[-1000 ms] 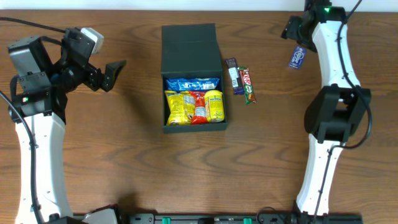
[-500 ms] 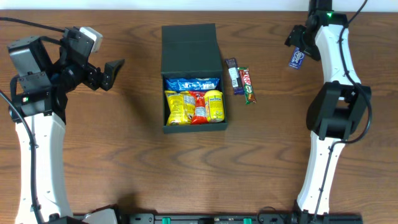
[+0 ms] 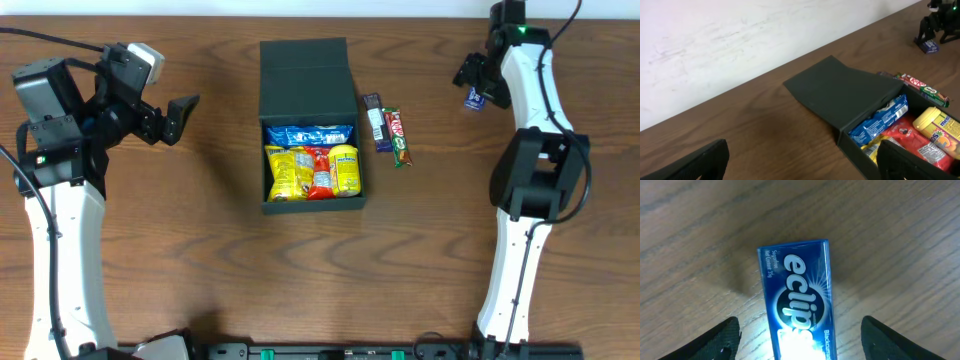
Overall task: Pack container
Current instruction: 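Grasp the Eclipse tin with the right gripper and lift it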
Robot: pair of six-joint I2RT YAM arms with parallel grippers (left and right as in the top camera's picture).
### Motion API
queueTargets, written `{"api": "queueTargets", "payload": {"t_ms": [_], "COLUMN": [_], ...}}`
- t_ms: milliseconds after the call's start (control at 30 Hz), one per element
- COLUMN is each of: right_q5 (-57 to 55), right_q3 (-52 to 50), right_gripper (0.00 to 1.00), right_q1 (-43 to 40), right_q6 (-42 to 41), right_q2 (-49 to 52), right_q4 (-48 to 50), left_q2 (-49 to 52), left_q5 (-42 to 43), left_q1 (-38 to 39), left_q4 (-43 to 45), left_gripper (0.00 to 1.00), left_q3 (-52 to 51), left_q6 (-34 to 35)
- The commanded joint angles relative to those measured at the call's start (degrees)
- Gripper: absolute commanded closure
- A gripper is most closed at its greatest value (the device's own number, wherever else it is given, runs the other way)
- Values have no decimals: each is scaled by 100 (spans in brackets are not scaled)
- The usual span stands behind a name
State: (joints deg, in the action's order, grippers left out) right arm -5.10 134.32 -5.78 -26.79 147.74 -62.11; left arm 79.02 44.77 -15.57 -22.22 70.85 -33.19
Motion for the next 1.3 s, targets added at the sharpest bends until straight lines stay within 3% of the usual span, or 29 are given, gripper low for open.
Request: {"api": "queueTargets", "payload": {"t_ms": [0, 633, 900, 1200, 1267], "right_q5": [4, 170, 170, 216, 238], "right_q3": [87, 87, 87, 92, 125], "right_gripper": [24, 28, 57, 80, 89], "right_q1": [-83, -94, -94, -92, -90], "right_q6": [-105, -105, -103, -92, -81], "right_q2": [57, 238, 238, 225, 164], "right_q4": [-31, -44, -52, -68, -125], "left_q2": [37, 37, 37, 37, 37], "left_q5": [2, 0, 0, 2, 2], "left_q1": [24, 24, 24, 24, 24], "left_q4": [17, 20, 17, 20, 20], "left_gripper": [5, 5, 5, 5, 5], "left_q3": [35, 35, 35, 35, 35], "left_q6": [22, 22, 22, 22, 20]}}
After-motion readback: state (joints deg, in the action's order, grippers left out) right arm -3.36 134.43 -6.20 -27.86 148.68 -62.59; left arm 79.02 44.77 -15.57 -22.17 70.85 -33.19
